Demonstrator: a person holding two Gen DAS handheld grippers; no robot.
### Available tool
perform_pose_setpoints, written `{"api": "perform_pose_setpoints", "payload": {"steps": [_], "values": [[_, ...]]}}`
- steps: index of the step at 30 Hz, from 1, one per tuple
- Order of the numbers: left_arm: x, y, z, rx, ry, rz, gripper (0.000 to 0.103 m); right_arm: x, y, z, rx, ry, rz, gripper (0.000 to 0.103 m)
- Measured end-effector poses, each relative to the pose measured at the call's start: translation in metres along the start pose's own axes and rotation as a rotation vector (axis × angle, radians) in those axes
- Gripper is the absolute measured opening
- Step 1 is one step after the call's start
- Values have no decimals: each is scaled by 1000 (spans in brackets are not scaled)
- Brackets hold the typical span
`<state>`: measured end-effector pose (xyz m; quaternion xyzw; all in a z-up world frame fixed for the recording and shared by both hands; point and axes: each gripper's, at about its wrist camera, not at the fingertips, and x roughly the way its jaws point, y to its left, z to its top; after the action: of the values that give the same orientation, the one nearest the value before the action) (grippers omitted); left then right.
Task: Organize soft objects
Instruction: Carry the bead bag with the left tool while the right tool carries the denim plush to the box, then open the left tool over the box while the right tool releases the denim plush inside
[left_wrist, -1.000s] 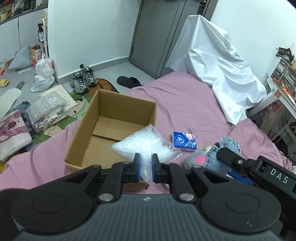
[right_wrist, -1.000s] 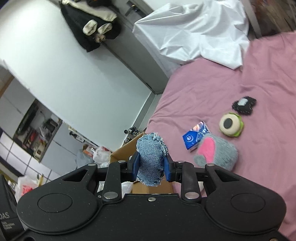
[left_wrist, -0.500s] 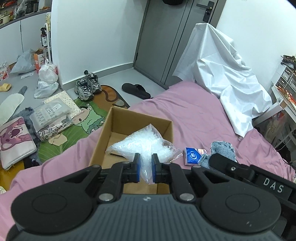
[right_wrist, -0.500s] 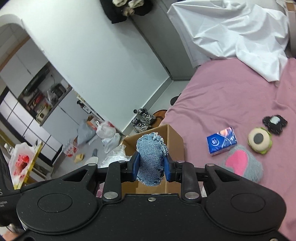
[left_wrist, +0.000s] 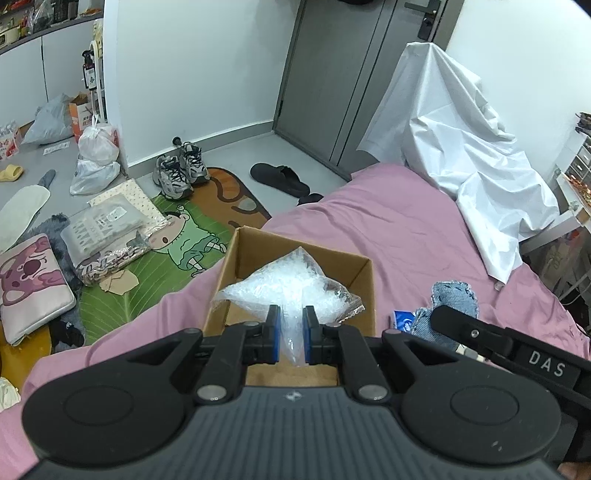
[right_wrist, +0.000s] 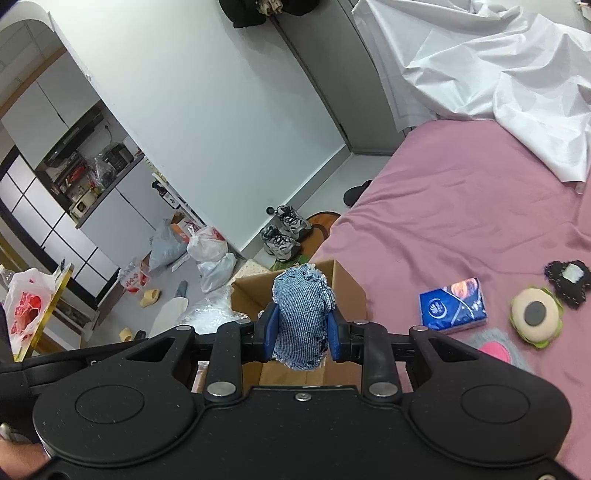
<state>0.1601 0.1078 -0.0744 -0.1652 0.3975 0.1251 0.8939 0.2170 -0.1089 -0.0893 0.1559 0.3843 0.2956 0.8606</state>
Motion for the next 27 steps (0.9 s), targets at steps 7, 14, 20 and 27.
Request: {"api": "perform_pose_setpoints", "payload": {"steps": [7, 14, 20, 27], "values": [[30, 5, 10, -21, 34, 8, 10, 20, 1, 6, -13, 19, 23, 27], [58, 14, 12, -31, 77, 33, 11, 44, 2, 5, -3, 69, 28, 27], [74, 17, 15, -23, 117, 35, 14, 57, 1, 7, 13, 91, 17, 27], [70, 18, 21, 8, 140, 43, 25, 67, 7, 9, 20, 104, 31, 27]]}}
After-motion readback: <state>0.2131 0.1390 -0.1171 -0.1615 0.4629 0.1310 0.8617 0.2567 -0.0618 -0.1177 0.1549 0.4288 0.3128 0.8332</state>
